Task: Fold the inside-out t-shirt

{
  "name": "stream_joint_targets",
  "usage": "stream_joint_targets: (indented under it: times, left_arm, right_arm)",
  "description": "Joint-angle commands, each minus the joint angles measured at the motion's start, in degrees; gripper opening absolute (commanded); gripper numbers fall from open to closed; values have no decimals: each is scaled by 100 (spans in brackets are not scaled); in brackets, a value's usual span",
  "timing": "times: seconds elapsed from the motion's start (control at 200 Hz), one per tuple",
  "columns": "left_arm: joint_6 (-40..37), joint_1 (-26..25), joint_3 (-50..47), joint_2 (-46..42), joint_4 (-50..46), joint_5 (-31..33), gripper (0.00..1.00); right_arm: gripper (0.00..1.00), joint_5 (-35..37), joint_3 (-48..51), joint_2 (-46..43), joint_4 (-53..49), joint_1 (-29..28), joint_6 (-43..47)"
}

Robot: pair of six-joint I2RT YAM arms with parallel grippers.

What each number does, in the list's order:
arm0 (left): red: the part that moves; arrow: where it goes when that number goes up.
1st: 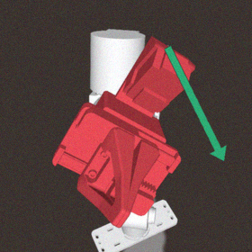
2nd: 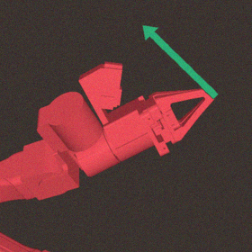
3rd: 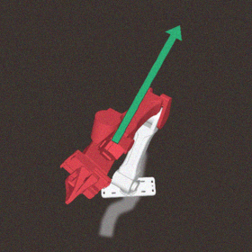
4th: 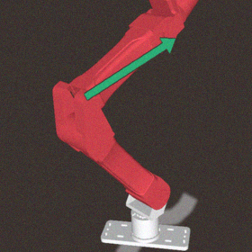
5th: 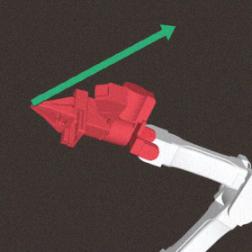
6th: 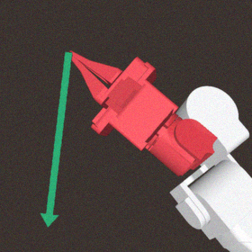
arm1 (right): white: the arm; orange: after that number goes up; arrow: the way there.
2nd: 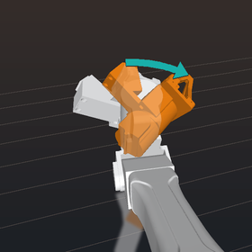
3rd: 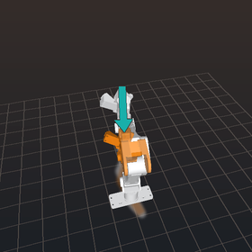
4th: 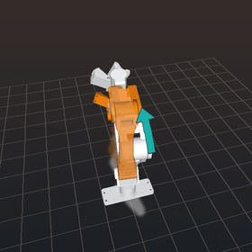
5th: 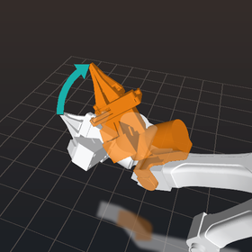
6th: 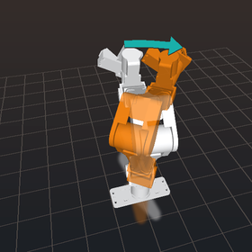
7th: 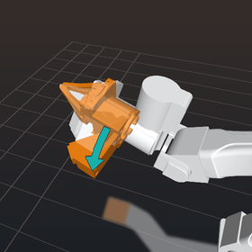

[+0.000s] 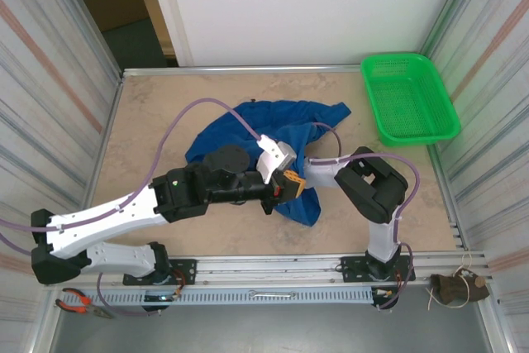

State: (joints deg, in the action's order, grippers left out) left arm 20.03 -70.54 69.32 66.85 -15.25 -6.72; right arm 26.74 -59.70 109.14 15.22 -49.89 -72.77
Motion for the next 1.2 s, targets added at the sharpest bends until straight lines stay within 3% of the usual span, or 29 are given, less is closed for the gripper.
stream_joint_targets:
  times: [0.0, 0.235, 0.516, 0.686, 0.877, 1.197]
  left_arm:
    - [209, -82, 246, 61, 552, -458, 0]
    - [549, -360, 501, 182, 1013, -845, 0]
    - [761, -846, 860, 689, 1573, -1294, 0]
    - [869, -874, 698, 838, 1783, -1314, 0]
    - [1130, -877, 431, 856, 2130, -1365, 0]
    - [1142, -1057, 1075, 1264, 2413, -1862, 0]
  right_arm:
    - [63, -139, -503, 303, -174, 115, 170]
    - [66, -419, -714, 829, -289, 495, -329]
    - [78, -608, -490, 711, -234, 779, 28]
    - [86, -765, -275, 537, 142, 914, 514]
    - [86, -956, -39, 267, 958, 937, 1506]
    - [88, -1013, -215, 461, 1136, 1041, 1591]
